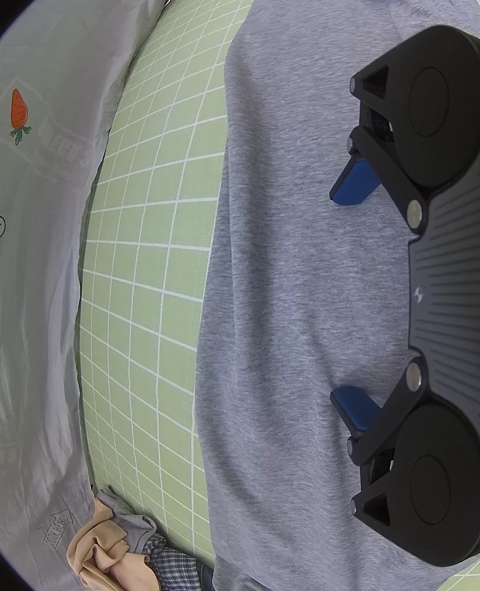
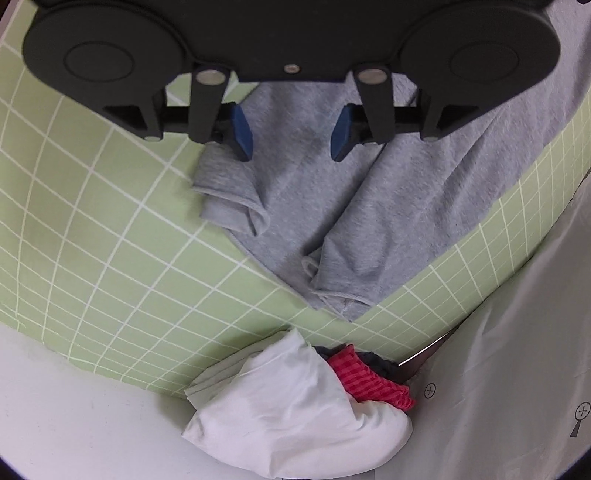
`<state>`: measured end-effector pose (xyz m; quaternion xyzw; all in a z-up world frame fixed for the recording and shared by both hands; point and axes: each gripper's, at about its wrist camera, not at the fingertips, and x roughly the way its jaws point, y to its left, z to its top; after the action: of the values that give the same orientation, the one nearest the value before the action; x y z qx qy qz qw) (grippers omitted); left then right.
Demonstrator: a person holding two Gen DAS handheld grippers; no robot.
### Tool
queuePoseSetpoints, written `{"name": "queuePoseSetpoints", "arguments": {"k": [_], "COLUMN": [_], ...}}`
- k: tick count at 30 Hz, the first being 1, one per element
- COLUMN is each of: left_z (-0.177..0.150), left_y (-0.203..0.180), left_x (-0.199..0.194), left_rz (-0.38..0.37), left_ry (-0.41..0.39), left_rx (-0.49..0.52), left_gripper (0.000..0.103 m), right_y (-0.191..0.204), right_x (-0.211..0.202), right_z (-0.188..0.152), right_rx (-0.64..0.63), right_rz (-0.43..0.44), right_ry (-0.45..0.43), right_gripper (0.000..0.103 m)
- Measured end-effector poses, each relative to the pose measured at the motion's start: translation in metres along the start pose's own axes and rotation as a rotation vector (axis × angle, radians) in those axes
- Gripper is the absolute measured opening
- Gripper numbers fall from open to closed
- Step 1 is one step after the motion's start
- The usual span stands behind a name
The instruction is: Fold clothes
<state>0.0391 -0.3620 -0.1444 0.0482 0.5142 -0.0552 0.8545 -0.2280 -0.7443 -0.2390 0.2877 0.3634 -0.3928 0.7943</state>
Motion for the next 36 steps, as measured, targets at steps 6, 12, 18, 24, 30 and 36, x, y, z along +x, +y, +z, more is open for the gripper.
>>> {"name": "queuePoseSetpoints", "arguments": {"k": [6, 12, 18, 24, 30, 36], "left_z": [0.001, -0.004, -0.027, -0.051, -0.084, -0.108], "left_y": [0.000, 0.009, 0.050, 0.090, 0.118, 0.134], "left_x": [0.001, -0.008, -0.033, -0.061, -0.072, -0.077], "left_rz": [-0.001, -0.010, 0.020, 0.072, 0.089, 0.079], "left_ry": [0.000, 0.022, 0.008, -0.025, 0.000, 0.028], "left_rx": [0.000, 0.014, -0.075, -0.141, -0.183, -0.195], "left_gripper": [0.103, 0.103, 0.103, 0.103, 0.103, 0.103], "right_y": [0.013, -0.015, -0.039, -0.016, 0.038, 0.089], "right_x": [0.003, -0.019, -0.037, -0.061, -0.064, -0.040], "right_z": [-0.003, -0.010, -0.026, -0.036, -0.051, -0.074], "right_rx": [-0.132, -0.146, -0.155, -0.202, -0.329, -0.434], "right_rz": [-0.085, -0.118, -0.133, -0.139, 0.058, 0.209], "right_ry": [-0.014, -0.041, -0.005, -0.062, -0.076, 0.015], "right_gripper": [0.011, 0.001, 0.001, 0.041, 0.053, 0.054]}}
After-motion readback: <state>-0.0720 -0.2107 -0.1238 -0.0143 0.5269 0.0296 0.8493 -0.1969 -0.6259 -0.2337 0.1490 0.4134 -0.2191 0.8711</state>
